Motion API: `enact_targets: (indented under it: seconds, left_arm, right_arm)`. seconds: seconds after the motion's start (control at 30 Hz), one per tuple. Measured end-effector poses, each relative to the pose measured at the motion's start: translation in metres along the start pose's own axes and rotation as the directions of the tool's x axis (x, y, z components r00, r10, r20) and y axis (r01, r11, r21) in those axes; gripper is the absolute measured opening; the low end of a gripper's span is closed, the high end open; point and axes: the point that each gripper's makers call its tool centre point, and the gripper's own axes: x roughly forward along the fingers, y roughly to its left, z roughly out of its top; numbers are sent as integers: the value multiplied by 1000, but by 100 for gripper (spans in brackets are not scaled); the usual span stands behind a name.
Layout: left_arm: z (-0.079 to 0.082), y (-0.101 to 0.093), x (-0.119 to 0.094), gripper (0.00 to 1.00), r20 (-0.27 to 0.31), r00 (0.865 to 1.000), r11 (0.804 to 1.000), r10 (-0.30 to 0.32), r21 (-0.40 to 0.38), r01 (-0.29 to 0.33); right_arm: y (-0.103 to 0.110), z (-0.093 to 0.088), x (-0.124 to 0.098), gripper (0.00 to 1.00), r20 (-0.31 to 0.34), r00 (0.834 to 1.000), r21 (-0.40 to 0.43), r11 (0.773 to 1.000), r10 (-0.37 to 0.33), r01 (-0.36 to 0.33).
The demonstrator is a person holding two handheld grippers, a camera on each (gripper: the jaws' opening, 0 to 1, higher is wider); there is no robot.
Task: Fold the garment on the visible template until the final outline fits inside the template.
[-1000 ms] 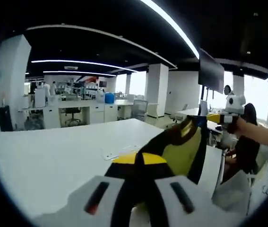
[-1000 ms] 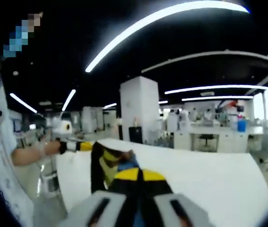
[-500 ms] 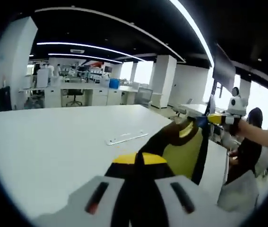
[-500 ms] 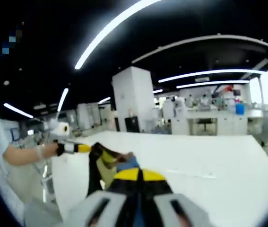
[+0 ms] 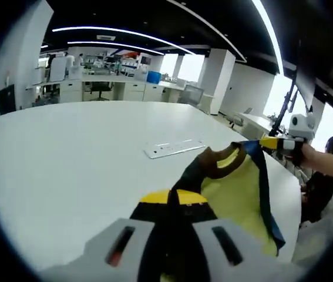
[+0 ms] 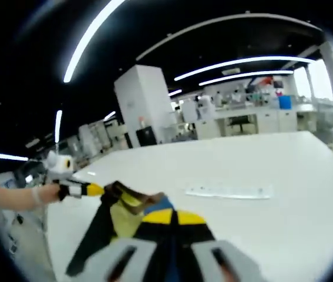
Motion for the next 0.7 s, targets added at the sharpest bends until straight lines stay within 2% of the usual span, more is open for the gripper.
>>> enact_targets:
  seconds: [0.07, 0.13, 0.2, 0.23, 0.27, 0.4, 0.53, 0.57, 0.67, 0.7]
  left_arm:
    - [-8, 7, 14, 0, -23, 1000, 1000, 12, -9, -12]
    - [-13, 12, 23, 0, -37, 999, 1000, 23, -20, -23]
    - [-22, 20, 35, 0, -73, 997, 999, 37, -31, -40]
    - [-27, 24, 41, 0, -87, 995, 999, 43, -30, -46]
    - [-30, 26, 45, 0, -98, 994, 998, 45, -33, -49]
    - [-43, 32, 57, 0, -135, 990, 997, 50, -47, -56]
    - [-55, 41, 64, 0, -165, 984, 995, 70, -54, -80]
    - [-57, 41, 64, 0, -168, 983, 995, 70, -55, -80]
    - [-66, 44, 67, 0, -192, 978, 995, 76, -50, -88]
    - [-68, 45, 68, 0, -195, 978, 995, 78, -50, -89]
  right_arm:
    - [-12, -15, 15, 0, -63, 998, -1, 999, -32, 32]
    - [-21, -23, 32, 0, -84, 995, -3, 999, -45, 45]
    - [-21, -34, 40, 0, -116, 991, -8, 998, -61, 60]
    - [-33, -38, 50, 0, -132, 989, -7, 998, -63, 62]
    - [-34, -44, 54, 0, -153, 986, -9, 998, -70, 70]
    - [-38, -55, 63, 0, -174, 981, -7, 996, -87, 87]
    - [-50, -67, 75, 0, -213, 970, -4, 993, -113, 115]
    - [-53, -71, 74, 0, -226, 966, 10, 991, -127, 133]
    - [-60, -77, 82, 0, -222, 967, 69, 988, -123, 142]
    - [-58, -77, 78, 0, -226, 966, 75, 987, -125, 145]
